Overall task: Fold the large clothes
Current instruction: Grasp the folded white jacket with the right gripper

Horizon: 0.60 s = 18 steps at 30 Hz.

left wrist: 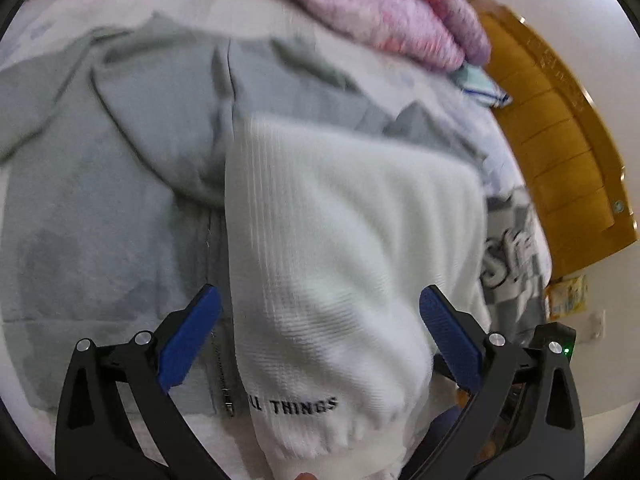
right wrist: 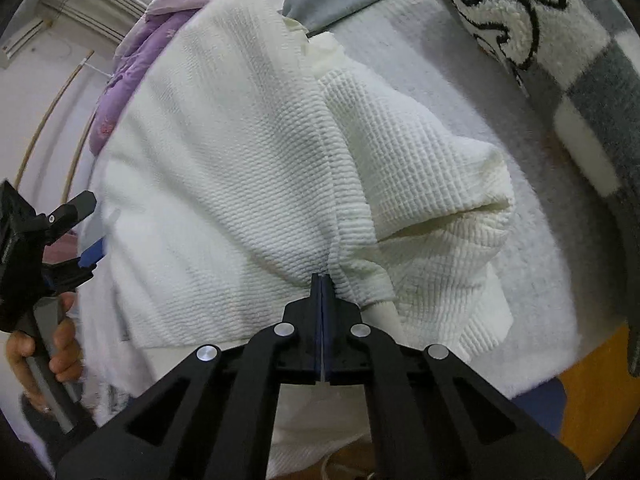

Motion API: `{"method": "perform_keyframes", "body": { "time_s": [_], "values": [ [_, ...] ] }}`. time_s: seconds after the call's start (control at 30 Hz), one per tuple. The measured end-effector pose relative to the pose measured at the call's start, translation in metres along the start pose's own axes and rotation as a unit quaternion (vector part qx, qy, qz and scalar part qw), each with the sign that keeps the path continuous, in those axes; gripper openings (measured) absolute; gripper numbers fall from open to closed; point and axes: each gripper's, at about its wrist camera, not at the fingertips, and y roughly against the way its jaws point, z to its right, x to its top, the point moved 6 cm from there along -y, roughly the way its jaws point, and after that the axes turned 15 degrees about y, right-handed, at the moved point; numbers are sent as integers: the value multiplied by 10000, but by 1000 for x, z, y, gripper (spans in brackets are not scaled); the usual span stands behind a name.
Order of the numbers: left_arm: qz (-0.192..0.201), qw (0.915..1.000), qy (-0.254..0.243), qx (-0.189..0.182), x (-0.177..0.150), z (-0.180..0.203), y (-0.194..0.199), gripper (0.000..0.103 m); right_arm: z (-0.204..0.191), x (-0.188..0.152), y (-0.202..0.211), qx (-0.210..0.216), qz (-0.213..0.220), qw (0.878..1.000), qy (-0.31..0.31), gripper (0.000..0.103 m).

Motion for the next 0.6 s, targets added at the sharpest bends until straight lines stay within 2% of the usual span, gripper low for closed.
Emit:
{"method": "perform_keyframes", "body": {
  "time_s": [0.07,0.17,0.23,0.3,0.4,0.53,0.6],
  "values": [
    [22,9995,84,-305,3,7,11,99,-14,14,25,69,292,9993,214,2],
    [118,9988,-119,-460,5,27,11,99,-33,48,43,81,684,9958,596,2],
    [83,9985,-204,-495,8,40,1,99,-39,75,41,14,852,9933,778,2],
    [-149,9979,-168,-609,14,47,-14,99,-40,94,33,-17,922,9924,815,2],
    [-278,9992,-142,-251,24,48,-41,99,-43,120,3,-182,744,9920,1002,2],
    [-502,9985,-128,-191,31,45,-58,99,-18,126,-48,-725,111,9920,1031,0],
    [-560,9982,-169,-97,33,44,-68,99,-7,130,-66,-675,-68,9944,809,0]
  ]
}}
